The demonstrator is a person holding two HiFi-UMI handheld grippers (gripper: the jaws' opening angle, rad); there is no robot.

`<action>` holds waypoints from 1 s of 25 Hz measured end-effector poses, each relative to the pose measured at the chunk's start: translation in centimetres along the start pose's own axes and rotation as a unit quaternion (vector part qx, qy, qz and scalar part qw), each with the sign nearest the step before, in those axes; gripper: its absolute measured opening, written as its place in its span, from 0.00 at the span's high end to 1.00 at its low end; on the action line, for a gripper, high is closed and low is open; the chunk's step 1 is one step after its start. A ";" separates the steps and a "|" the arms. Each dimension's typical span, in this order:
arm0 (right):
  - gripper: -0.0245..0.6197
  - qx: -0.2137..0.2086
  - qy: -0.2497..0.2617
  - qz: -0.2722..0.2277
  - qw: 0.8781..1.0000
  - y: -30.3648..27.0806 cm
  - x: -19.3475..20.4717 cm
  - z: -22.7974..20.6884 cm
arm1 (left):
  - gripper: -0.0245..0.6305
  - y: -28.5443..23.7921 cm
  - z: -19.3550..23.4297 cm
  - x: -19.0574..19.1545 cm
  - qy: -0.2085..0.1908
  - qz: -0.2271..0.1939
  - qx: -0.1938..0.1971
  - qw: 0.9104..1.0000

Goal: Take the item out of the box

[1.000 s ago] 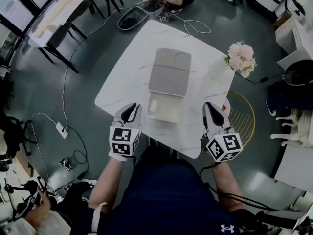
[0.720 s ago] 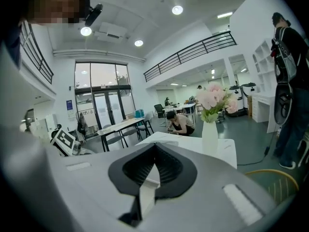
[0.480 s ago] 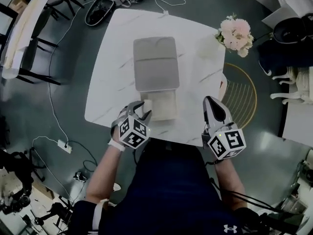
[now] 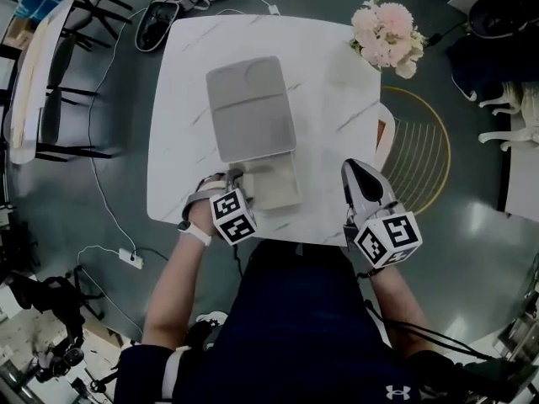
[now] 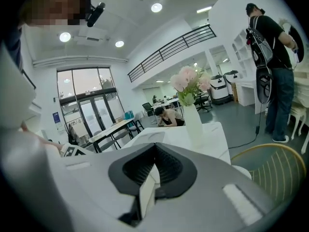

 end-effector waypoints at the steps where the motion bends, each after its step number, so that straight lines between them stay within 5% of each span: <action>1: 0.96 0.000 -0.003 0.000 1.000 0.0 0.0 -0.2 | 0.50 -0.3 0.0 -0.1 -0.009 0.009 0.000 1.000; 6: 0.96 0.007 -0.007 -0.002 1.000 0.6 0.0 -1.3 | 0.50 -1.6 0.0 -0.9 -0.044 0.042 0.008 0.998; 14: 0.96 0.009 -0.011 -0.002 1.000 1.6 -0.5 -1.9 | 0.53 -2.7 -0.1 -1.4 -0.041 0.086 0.040 0.995; 20: 0.96 -0.003 -0.010 0.002 1.000 2.1 -0.7 -1.7 | 0.54 -0.9 0.0 -1.3 0.033 0.013 0.002 0.999; 25: 0.96 -0.020 -0.004 0.005 1.000 2.1 -0.9 -1.0 | 0.54 2.7 -0.1 -2.0 0.096 -0.075 -0.063 0.991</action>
Point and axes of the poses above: the fingertips, and each gripper's own axes: y backward along the fingers, z to its left, x out of its underside, the point moved 8 cm from there along y, backward along the fingers, and after that the axes turned 6 degrees about -z, right-handed, at the moved point
